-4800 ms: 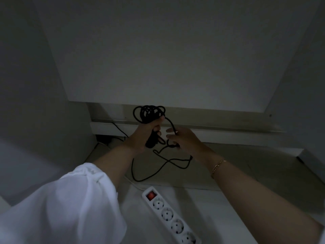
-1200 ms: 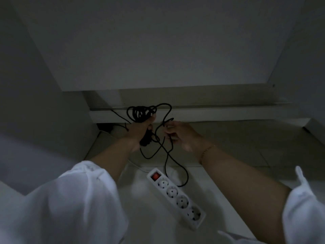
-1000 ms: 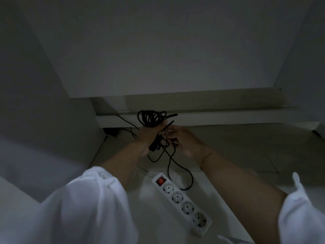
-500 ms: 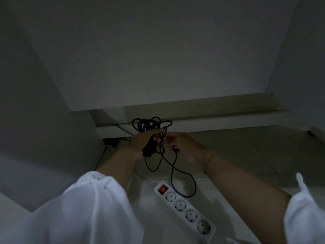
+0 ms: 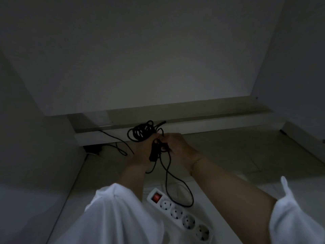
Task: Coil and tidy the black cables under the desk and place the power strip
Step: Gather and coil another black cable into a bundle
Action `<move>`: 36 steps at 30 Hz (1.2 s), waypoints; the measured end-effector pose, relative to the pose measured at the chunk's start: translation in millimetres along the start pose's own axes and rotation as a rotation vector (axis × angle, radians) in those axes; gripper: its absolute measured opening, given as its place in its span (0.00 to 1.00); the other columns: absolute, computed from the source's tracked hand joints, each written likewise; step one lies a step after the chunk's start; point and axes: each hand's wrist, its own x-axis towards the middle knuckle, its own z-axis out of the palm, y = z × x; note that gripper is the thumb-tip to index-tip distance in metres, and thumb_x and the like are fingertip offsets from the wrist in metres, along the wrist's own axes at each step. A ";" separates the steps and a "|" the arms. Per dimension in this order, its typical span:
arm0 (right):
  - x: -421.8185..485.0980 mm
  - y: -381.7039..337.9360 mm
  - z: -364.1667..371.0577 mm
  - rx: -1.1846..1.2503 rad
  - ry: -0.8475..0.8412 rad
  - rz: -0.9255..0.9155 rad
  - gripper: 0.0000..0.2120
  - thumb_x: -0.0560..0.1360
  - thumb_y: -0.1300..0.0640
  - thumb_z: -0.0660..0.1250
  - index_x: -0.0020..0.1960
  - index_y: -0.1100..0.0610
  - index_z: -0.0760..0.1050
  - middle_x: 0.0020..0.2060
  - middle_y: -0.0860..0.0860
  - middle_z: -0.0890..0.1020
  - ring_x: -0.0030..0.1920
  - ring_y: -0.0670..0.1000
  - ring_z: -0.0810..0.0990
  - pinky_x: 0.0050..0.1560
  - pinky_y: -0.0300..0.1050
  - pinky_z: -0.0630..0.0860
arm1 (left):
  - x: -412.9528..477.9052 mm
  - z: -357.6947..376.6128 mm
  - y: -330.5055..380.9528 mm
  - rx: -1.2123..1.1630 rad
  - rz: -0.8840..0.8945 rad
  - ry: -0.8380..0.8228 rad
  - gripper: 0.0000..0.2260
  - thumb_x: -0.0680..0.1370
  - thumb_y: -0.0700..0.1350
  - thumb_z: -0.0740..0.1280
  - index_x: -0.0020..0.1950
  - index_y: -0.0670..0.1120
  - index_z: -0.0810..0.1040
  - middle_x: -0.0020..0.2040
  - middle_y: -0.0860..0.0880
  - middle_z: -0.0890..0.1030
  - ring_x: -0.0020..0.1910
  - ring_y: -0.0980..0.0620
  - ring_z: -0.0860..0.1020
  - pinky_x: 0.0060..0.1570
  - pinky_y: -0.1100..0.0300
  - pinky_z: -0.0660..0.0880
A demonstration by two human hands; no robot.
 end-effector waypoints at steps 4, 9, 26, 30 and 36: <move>-5.3 -4.3 -8.5 -0.088 0.053 0.003 0.19 0.73 0.69 0.67 0.63 0.68 0.72 0.61 0.64 0.77 0.42 0.51 0.77 0.34 0.28 0.74 | -3.9 0.7 -7.1 -0.006 0.015 -0.001 0.04 0.77 0.40 0.66 0.47 0.40 0.79 0.39 0.45 0.79 0.32 0.54 0.78 0.28 0.69 0.75; -5.9 -30.6 -6.4 -0.342 0.065 0.105 0.19 0.77 0.66 0.60 0.68 0.65 0.68 0.65 0.61 0.73 0.63 0.57 0.74 0.44 0.40 0.73 | -2.3 2.2 6.2 0.082 0.015 0.035 0.07 0.76 0.42 0.68 0.37 0.44 0.76 0.34 0.46 0.76 0.22 0.57 0.75 0.20 0.71 0.68; -13.3 -16.8 27.0 -0.309 -0.069 0.115 0.19 0.73 0.58 0.70 0.60 0.69 0.75 0.54 0.61 0.80 0.47 0.54 0.79 0.45 0.44 0.77 | -1.5 -33.2 10.7 0.026 0.040 0.170 0.07 0.75 0.41 0.68 0.37 0.42 0.76 0.34 0.45 0.76 0.29 0.51 0.75 0.23 0.67 0.70; -13.7 -17.2 13.5 -0.378 -0.115 0.044 0.17 0.74 0.59 0.69 0.58 0.69 0.77 0.36 0.53 0.79 0.35 0.48 0.76 0.36 0.38 0.74 | 0.2 -24.9 10.3 0.028 0.025 0.153 0.09 0.74 0.42 0.69 0.35 0.44 0.77 0.28 0.49 0.77 0.22 0.55 0.75 0.25 0.66 0.70; -12.5 -23.5 -0.5 -0.548 -0.134 -0.096 0.14 0.74 0.64 0.67 0.55 0.73 0.77 0.44 0.59 0.78 0.42 0.54 0.77 0.37 0.41 0.72 | 3.6 -18.3 13.6 0.035 0.056 0.095 0.05 0.74 0.42 0.70 0.39 0.44 0.80 0.33 0.48 0.80 0.33 0.52 0.78 0.38 0.60 0.75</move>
